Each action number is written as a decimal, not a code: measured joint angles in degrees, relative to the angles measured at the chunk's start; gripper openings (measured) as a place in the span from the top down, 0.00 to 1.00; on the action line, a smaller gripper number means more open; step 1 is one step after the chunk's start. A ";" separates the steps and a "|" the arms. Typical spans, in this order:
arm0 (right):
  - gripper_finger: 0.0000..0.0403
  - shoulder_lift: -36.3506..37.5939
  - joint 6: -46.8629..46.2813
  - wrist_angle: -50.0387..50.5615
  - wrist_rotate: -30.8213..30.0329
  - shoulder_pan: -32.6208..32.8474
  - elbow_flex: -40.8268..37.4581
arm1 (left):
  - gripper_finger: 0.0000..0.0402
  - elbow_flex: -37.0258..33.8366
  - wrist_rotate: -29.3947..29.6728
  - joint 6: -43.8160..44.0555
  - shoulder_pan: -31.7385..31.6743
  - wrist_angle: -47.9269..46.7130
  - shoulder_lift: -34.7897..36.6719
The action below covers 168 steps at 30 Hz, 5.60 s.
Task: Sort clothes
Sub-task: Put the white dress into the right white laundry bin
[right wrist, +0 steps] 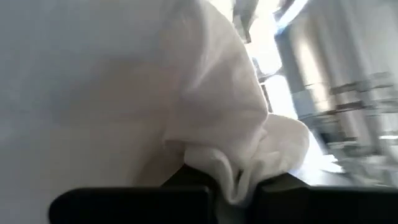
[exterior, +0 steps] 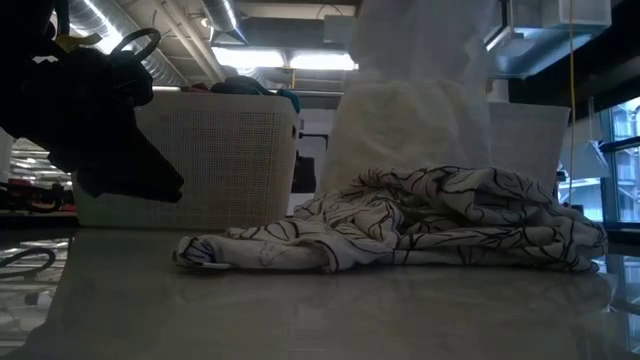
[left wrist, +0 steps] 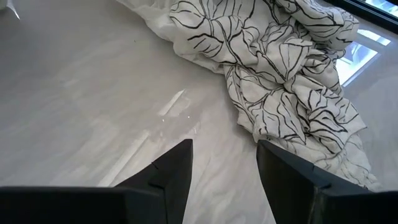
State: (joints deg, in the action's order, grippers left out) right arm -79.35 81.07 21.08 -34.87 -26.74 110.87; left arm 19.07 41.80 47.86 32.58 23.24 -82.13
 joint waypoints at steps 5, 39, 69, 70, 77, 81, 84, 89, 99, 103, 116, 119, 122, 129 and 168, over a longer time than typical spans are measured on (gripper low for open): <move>0.94 -0.04 -9.13 13.96 2.66 -4.80 -7.17 | 0.58 -0.02 0.00 0.09 0.00 0.00 0.00; 0.38 3.50 -38.96 42.24 13.89 1.30 -14.91 | 0.58 -0.02 0.39 0.69 0.00 0.15 0.02; 0.37 28.43 -85.36 18.52 -16.86 44.44 -80.42 | 0.58 -0.01 0.90 0.15 -0.04 0.14 0.02; 0.37 28.02 -84.34 14.77 -16.99 43.47 -82.02 | 0.58 -0.01 0.90 0.15 -0.04 0.18 0.02; 0.37 23.57 -70.04 -12.62 -5.87 37.88 -87.72 | 0.58 0.00 0.92 0.15 -0.37 0.26 0.02; 0.37 19.77 -63.24 -23.41 -2.46 35.16 -87.74 | 0.58 -0.02 0.90 0.16 -0.37 0.31 0.02; 0.37 17.08 -58.61 -31.75 7.47 33.45 -87.69 | 0.58 -0.01 0.90 0.23 -0.37 0.50 0.02; 0.37 11.83 -55.52 -42.96 16.48 31.19 -87.69 | 0.58 0.00 0.90 0.22 -0.37 0.53 0.02; 0.46 -0.26 -50.75 -60.06 19.78 26.54 -86.76 | 0.58 -0.01 0.87 0.17 -0.37 0.79 0.02; 0.74 -2.47 -45.55 -61.11 20.54 26.69 -83.02 | 0.58 0.00 0.87 -0.61 -0.37 1.87 0.02; 0.97 8.16 -23.35 -59.59 19.31 26.71 -70.36 | 0.58 0.00 0.83 -0.94 -0.37 1.83 0.02; 0.96 10.42 -15.46 -54.51 15.96 26.71 -63.99 | 0.58 0.00 0.83 -0.94 -0.37 1.87 0.02; 0.98 10.97 -7.91 -45.81 13.40 25.62 -55.04 | 0.58 0.00 0.83 -0.94 -0.37 1.88 0.02; 0.98 8.91 1.65 -27.98 8.92 16.22 -30.11 | 0.58 0.00 0.83 -0.86 -0.37 1.87 0.02; 0.96 -18.78 -35.56 44.55 22.45 -9.70 0.06 | 0.58 0.00 1.01 -1.38 -0.37 2.95 0.02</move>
State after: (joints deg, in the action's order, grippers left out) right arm -98.13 45.52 65.63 -12.43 -36.45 110.93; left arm 19.06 42.81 46.48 32.21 26.20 -82.11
